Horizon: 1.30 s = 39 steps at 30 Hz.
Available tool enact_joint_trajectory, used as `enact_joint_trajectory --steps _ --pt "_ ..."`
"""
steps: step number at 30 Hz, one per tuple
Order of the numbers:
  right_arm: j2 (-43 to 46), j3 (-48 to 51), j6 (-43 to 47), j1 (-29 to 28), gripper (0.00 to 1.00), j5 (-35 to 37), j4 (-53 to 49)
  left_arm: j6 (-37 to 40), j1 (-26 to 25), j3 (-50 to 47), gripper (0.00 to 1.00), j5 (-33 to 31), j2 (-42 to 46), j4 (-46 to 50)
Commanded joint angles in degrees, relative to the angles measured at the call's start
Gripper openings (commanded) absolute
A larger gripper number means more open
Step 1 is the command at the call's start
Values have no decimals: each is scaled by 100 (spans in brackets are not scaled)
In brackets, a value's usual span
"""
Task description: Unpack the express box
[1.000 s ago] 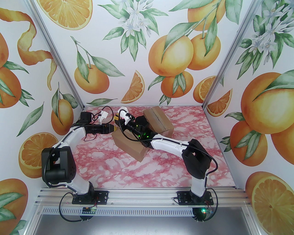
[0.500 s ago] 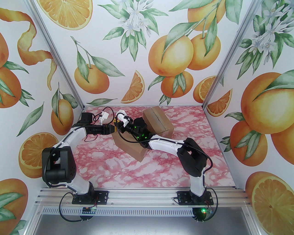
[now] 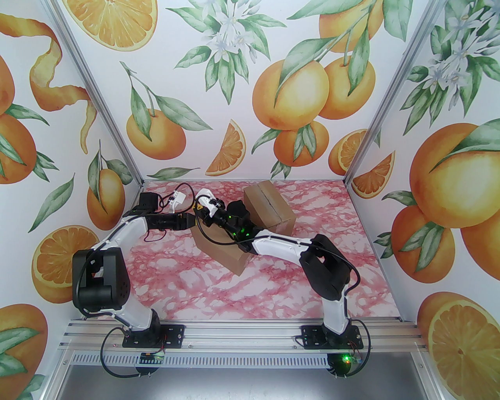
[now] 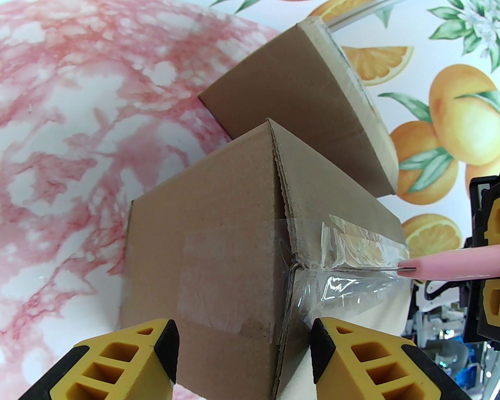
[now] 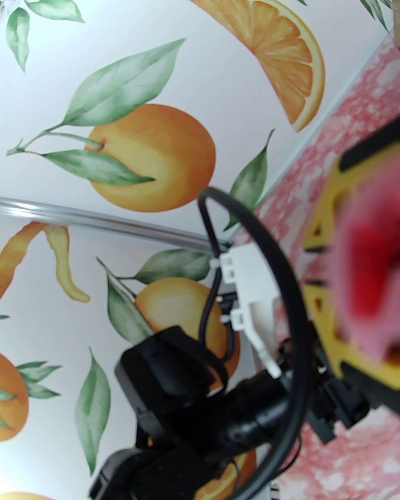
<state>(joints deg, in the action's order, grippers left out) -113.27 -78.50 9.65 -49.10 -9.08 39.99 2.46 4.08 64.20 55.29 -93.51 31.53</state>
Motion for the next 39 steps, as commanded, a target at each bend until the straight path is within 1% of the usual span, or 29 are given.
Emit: enact_joint_trajectory --steps 1,13,17,26,28,39 --pt "-187 36 124 -49 0 -127 289 79 -65 -110 59 -202 -140 123" --pt "-122 134 123 -64 0 -256 396 67 -71 -84 59 -295 -132 169" --pt "-115 30 193 -73 0 -325 264 62 -82 -84 59 -317 -141 158" --pt "-118 124 125 -127 0 -410 554 18 -121 -84 58 -387 -158 135" --pt "-130 77 140 -126 0 -428 473 9 -142 -84 58 -404 -158 138" --pt "-285 169 569 -117 0 28 717 -9 -172 -84 57 -448 -167 161"
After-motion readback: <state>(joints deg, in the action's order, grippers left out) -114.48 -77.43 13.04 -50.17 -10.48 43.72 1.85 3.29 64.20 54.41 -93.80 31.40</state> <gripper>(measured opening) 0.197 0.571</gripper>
